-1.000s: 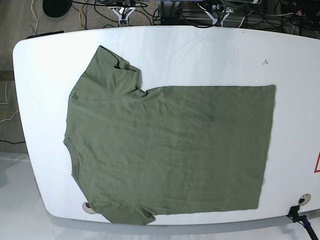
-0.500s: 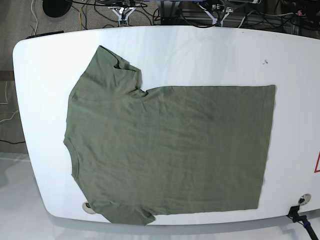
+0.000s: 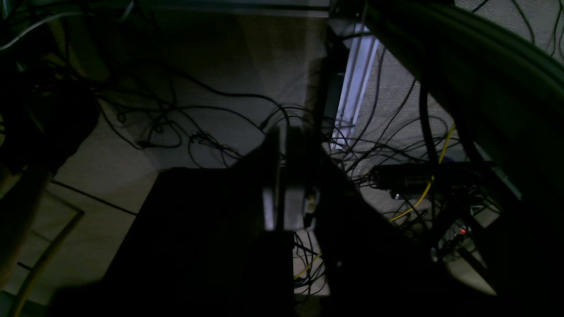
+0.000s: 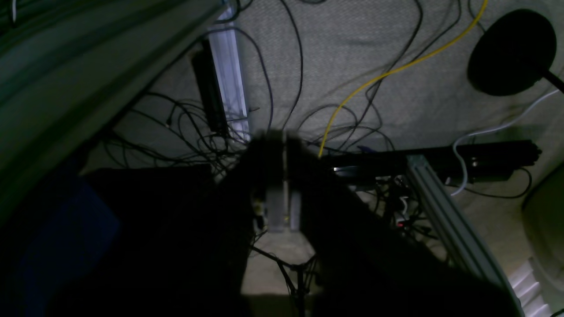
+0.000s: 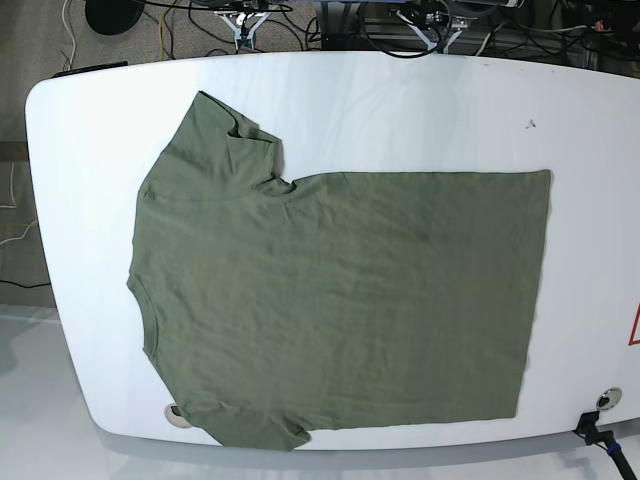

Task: Fold the T-shirt properly

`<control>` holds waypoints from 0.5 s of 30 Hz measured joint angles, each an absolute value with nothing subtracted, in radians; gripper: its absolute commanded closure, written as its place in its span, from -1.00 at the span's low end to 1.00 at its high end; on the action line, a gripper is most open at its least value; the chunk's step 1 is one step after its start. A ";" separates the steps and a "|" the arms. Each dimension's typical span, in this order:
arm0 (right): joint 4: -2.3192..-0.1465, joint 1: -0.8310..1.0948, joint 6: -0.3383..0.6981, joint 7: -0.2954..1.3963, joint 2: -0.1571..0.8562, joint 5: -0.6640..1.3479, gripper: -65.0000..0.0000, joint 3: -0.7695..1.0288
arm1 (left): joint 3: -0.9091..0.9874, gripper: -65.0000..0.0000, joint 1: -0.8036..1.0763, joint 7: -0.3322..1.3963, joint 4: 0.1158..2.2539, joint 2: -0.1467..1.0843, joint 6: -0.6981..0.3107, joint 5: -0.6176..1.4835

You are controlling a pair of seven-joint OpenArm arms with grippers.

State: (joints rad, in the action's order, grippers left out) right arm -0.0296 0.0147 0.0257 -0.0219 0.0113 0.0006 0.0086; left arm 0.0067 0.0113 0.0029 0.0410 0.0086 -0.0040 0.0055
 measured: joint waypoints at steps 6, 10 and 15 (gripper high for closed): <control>-0.025 0.015 0.026 -0.022 0.011 0.001 0.99 0.009 | 0.006 0.99 0.016 0.006 0.038 0.009 -0.004 0.005; -0.024 0.015 0.026 -0.023 0.011 0.001 1.00 0.011 | 0.006 0.98 0.014 0.006 0.036 0.009 -0.004 0.006; -0.023 0.017 0.025 -0.026 0.011 0.000 1.00 0.009 | 0.006 0.99 0.014 -0.001 0.032 0.009 -0.004 0.005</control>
State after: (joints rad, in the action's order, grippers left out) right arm -0.0231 0.0166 0.0254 -0.0257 0.0113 0.0002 0.0090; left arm 0.0063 0.0143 -0.0013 0.0319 0.0090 -0.0036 0.0051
